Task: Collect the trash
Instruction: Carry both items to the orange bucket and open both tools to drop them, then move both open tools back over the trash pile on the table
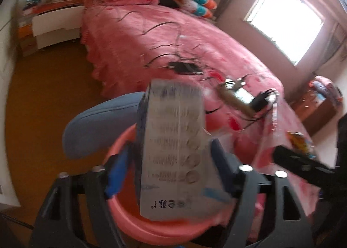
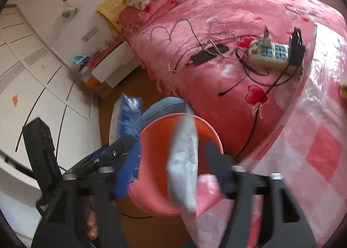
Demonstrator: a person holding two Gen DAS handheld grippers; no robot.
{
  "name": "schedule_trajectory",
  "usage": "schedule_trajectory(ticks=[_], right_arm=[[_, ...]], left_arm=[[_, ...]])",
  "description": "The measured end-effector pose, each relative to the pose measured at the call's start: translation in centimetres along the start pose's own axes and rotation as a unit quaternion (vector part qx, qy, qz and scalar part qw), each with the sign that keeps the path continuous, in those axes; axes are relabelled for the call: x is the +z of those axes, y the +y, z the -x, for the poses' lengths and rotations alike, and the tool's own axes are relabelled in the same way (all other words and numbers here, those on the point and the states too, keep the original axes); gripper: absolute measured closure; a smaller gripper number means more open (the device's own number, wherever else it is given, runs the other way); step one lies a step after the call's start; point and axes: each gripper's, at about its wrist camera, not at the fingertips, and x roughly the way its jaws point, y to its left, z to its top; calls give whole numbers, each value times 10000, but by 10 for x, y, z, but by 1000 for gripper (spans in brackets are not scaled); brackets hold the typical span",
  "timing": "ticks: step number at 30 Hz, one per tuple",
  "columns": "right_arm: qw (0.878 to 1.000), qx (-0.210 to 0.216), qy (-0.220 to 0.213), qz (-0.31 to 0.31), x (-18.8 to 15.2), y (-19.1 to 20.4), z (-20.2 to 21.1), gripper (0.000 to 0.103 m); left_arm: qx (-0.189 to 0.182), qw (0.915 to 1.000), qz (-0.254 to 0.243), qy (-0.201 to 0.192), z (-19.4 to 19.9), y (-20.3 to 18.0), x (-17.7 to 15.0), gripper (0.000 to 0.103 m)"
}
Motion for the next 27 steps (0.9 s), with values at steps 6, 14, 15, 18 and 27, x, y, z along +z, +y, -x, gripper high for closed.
schedule_trajectory(ticks=[6,14,15,18,27], right_arm=[[9986,-417,-309,-96,-12,-16,22,13],[9894,-1106,-942,-45,-29,-40,62,11],[9882,-1161,-999,-58,-33,-42,66,10],[9850,-1256,-1173,-165,-46,-53,78,10],[9646,-1948,-1748,-314,-74,-86,126,5]], left_arm=[[219,9989,-330,-264,5,4,-9,17],[-189,9914,-1005,-821,17,-20,-17,16],[-232,9905,-1057,-849,18,-24,-18,16],[-342,9876,-1262,-870,23,-38,-20,16],[-570,9785,-1903,-550,34,-90,-34,16]])
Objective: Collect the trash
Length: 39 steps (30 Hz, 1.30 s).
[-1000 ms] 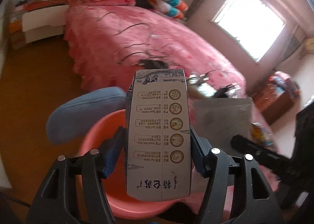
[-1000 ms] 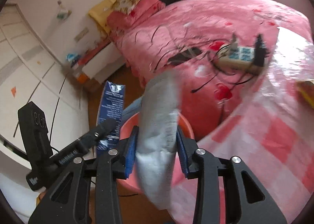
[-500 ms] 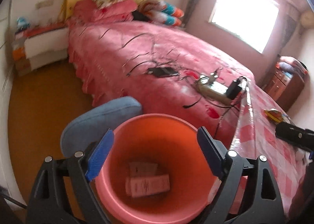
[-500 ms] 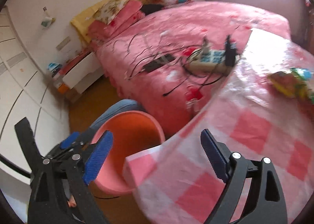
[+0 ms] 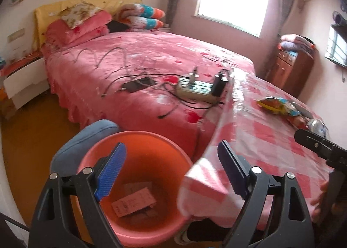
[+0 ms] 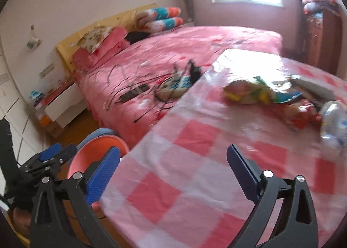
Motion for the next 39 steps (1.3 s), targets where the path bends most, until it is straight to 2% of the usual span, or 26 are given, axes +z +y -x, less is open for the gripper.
schedule_trajectory(ticks=[5,7,15,20,29,35,39], right_arm=[[9989,-404,-223,-74,-3,-27,19,5],[9984,-481,-256,-163,-5,-39,24,5],[9966,-522,-366,-514,-10,-80,41,5],[9952,-524,-400,-729,-15,-100,50,5],[9909,-814,-554,-915,-19,-138,68,5],[9857,-850,-484,-1375,-10,-180,82,5],[9841,-838,-490,-1487,14,-212,87,5]], left_arm=[[-337,9990,-242,137,4,-31,1,16],[-324,9987,-370,135,4,-45,0,16],[-440,9966,-687,154,11,-88,2,16],[-490,9946,-870,301,11,-113,0,16],[-620,9916,-1018,495,8,-157,5,16],[-874,9887,-1095,539,-3,-194,22,16],[-1087,9878,-974,540,-25,-219,45,16]])
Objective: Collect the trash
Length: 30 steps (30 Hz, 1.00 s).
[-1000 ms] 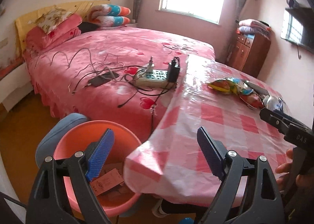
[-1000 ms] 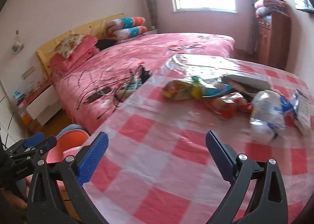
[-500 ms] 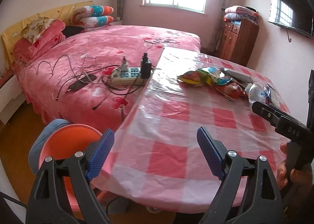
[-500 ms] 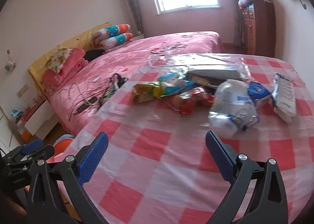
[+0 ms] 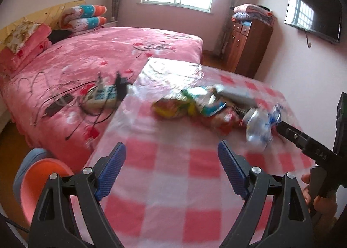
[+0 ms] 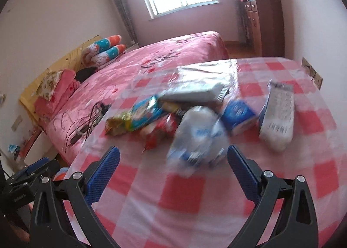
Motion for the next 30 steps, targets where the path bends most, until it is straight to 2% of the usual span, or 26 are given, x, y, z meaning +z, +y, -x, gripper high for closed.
schedule_trajectory(ticks=[6,11,14,15,18,22,24,27,30], right_arm=[[9989,76,395,-255,71,-32,-40,5],[9956,147,825,-408,114,-55,-95,8],[9931,23,1106,-384,131,-61,-130,29],[9919,40,1214,-368,136,-63,-142,30],[9879,14,1526,-267,141,-63,-170,34],[9826,-52,1855,-109,138,-67,-198,35],[9788,47,2043,-143,131,-70,-206,39],[9796,63,2004,152,121,-64,-201,40],[9780,292,2058,164,113,-61,-193,42]], left_arm=[[-212,9986,459,128,-49,-6,41,16],[-53,9978,600,275,-101,-5,66,16],[23,9969,660,426,-128,-1,72,16],[41,9966,673,474,-136,1,73,16],[87,9959,645,621,-158,1,77,16],[-116,9952,559,797,-180,-7,79,19],[-110,9953,442,858,-188,-14,78,22],[-117,9953,409,875,-190,-18,75,25],[-133,9952,418,880,-186,-21,72,28]])
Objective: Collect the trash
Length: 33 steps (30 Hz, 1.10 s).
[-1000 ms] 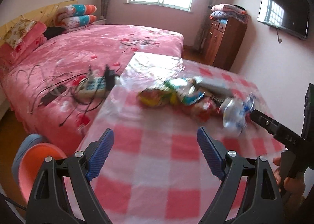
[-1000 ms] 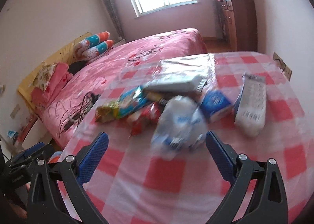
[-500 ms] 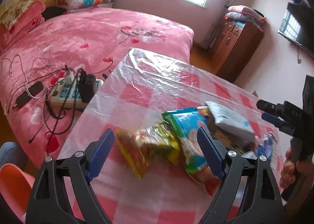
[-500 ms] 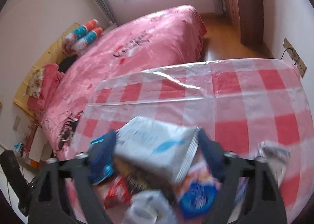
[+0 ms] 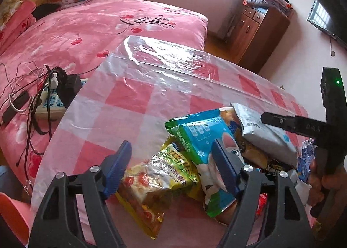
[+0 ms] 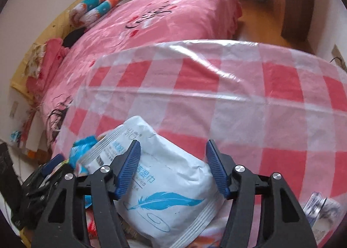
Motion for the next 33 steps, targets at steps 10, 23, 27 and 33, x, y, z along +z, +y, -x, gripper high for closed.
schedule_trajectory(ticks=[10,23,27,33], right_arm=[[9991,389,24,145,-54,15,24,46],[9975,677,-159,144,-126,26,57,46],[9981,494,-291,243,-141,28,70,39],[9964,366,-761,30,-140,15,93,22]], left_arm=[[-256,9986,-375,259,25,-14,-39,35],[-440,9959,-664,438,70,-23,-102,35],[-429,9965,-634,331,81,-19,-104,35],[-328,9971,-686,-50,95,-27,-90,35]])
